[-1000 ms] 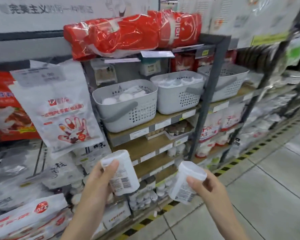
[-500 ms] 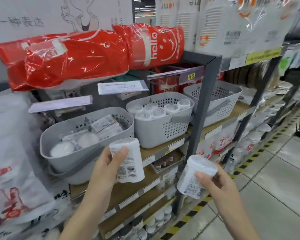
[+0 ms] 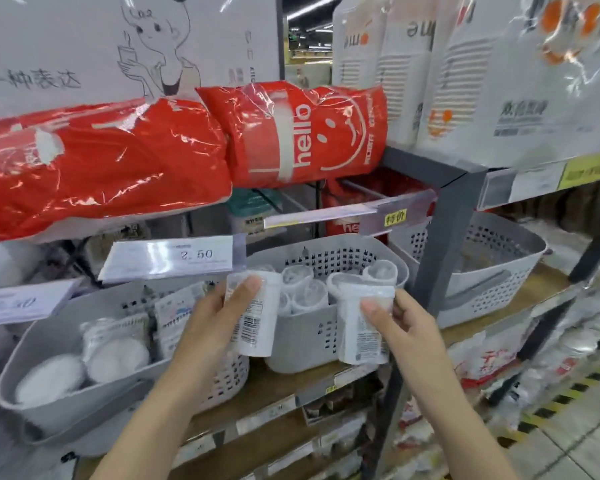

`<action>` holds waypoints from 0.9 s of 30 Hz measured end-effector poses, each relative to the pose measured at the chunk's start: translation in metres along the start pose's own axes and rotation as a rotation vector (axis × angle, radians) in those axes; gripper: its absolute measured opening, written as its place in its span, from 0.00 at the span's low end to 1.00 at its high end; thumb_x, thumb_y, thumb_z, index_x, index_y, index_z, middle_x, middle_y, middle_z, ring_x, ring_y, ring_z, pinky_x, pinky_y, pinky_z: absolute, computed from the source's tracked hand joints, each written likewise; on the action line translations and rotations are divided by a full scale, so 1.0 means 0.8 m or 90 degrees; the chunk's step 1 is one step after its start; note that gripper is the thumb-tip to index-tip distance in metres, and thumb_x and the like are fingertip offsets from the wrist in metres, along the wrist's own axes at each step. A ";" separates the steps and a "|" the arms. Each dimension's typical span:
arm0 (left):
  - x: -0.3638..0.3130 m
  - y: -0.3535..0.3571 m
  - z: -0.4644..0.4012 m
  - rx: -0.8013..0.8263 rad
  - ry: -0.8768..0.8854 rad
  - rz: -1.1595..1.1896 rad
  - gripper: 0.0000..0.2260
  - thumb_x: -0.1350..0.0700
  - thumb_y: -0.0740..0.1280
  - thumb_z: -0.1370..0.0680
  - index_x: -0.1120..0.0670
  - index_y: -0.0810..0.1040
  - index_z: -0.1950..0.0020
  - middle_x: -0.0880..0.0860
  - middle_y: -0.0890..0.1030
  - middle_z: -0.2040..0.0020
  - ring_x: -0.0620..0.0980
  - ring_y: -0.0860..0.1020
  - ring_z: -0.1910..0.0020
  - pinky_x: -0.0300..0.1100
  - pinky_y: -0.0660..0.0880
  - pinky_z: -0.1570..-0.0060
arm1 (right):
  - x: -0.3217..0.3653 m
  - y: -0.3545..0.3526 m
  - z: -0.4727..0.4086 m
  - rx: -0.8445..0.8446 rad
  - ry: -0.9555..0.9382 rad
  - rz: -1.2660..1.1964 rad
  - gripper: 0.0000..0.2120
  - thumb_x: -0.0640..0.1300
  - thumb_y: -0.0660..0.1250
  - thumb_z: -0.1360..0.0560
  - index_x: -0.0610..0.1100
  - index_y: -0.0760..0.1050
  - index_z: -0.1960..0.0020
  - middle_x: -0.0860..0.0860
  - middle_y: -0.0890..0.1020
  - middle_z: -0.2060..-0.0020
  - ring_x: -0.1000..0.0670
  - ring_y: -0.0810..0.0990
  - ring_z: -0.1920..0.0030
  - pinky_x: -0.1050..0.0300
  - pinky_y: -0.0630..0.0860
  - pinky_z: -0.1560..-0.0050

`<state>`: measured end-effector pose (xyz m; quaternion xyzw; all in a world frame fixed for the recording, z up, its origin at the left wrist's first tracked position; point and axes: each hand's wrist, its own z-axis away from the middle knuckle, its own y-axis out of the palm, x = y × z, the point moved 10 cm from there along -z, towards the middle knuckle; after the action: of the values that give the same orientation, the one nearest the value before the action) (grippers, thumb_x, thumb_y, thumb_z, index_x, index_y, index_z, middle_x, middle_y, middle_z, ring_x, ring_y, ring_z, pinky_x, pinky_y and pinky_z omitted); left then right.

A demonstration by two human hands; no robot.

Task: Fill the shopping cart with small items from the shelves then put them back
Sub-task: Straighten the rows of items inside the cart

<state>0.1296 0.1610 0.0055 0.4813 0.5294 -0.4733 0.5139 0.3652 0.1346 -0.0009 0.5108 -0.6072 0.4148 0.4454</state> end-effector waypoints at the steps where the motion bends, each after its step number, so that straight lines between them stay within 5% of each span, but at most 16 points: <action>1: -0.001 0.001 -0.010 -0.009 -0.002 -0.004 0.07 0.43 0.65 0.28 0.43 0.75 0.54 0.38 0.83 0.64 0.33 0.79 0.67 0.31 0.73 0.65 | 0.000 0.001 -0.014 0.007 -0.006 0.000 0.20 0.59 0.68 0.27 0.42 0.76 0.51 0.32 0.75 0.54 0.34 0.74 0.56 0.56 0.69 0.60; 3: -0.003 0.006 -0.029 -0.015 -0.005 -0.030 0.18 0.36 0.68 0.30 0.47 0.78 0.49 0.46 0.83 0.58 0.41 0.81 0.61 0.37 0.75 0.60 | 0.004 0.002 -0.038 0.020 -0.021 -0.002 0.17 0.56 0.66 0.29 0.43 0.77 0.51 0.36 0.79 0.55 0.36 0.77 0.54 0.57 0.72 0.60; 7: -0.009 0.004 -0.066 -0.054 0.029 -0.038 0.22 0.39 0.68 0.28 0.54 0.78 0.43 0.55 0.82 0.55 0.47 0.81 0.62 0.34 0.73 0.70 | 0.006 -0.004 -0.074 0.000 -0.027 -0.034 0.09 0.50 0.66 0.25 0.47 0.78 0.48 0.50 0.85 0.56 0.53 0.83 0.56 0.65 0.77 0.61; 11: -0.013 0.018 -0.095 -0.056 0.038 -0.009 0.15 0.48 0.67 0.24 0.56 0.78 0.43 0.56 0.83 0.52 0.47 0.82 0.58 0.36 0.75 0.65 | -0.003 -0.010 -0.108 -0.024 -0.029 -0.015 0.06 0.46 0.65 0.23 0.47 0.77 0.48 0.51 0.84 0.54 0.56 0.82 0.53 0.63 0.78 0.55; 15: -0.016 0.022 -0.118 -0.089 0.038 -0.046 0.12 0.53 0.65 0.21 0.55 0.77 0.40 0.55 0.82 0.45 0.51 0.79 0.49 0.38 0.74 0.58 | -0.015 -0.015 -0.136 -0.037 -0.018 0.012 0.08 0.45 0.65 0.23 0.43 0.74 0.45 0.53 0.81 0.56 0.63 0.79 0.59 0.69 0.73 0.60; 18: -0.016 0.031 -0.125 -0.074 0.068 -0.061 0.08 0.54 0.66 0.22 0.51 0.79 0.44 0.48 0.83 0.49 0.42 0.81 0.52 0.31 0.76 0.62 | -0.021 -0.024 -0.149 -0.078 -0.027 0.030 0.10 0.48 0.67 0.24 0.45 0.74 0.45 0.47 0.82 0.54 0.54 0.80 0.55 0.60 0.74 0.56; 22: -0.008 0.038 -0.133 -0.087 0.050 -0.048 0.10 0.50 0.65 0.22 0.50 0.77 0.42 0.52 0.82 0.46 0.50 0.80 0.48 0.43 0.75 0.60 | -0.031 -0.028 -0.157 -0.114 -0.035 0.054 0.15 0.53 0.69 0.27 0.48 0.73 0.44 0.51 0.81 0.56 0.49 0.80 0.55 0.53 0.75 0.54; 27: -0.012 0.050 -0.144 -0.108 0.075 -0.017 0.02 0.54 0.67 0.23 0.48 0.77 0.56 0.55 0.82 0.51 0.55 0.79 0.51 0.51 0.75 0.55 | -0.035 -0.023 -0.166 -0.100 -0.065 0.180 0.22 0.57 0.69 0.33 0.50 0.70 0.42 0.54 0.81 0.52 0.49 0.79 0.51 0.48 0.76 0.49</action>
<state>0.1596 0.2789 0.0177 0.4560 0.6031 -0.4049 0.5142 0.4009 0.2665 0.0078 0.4043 -0.7255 0.3979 0.3898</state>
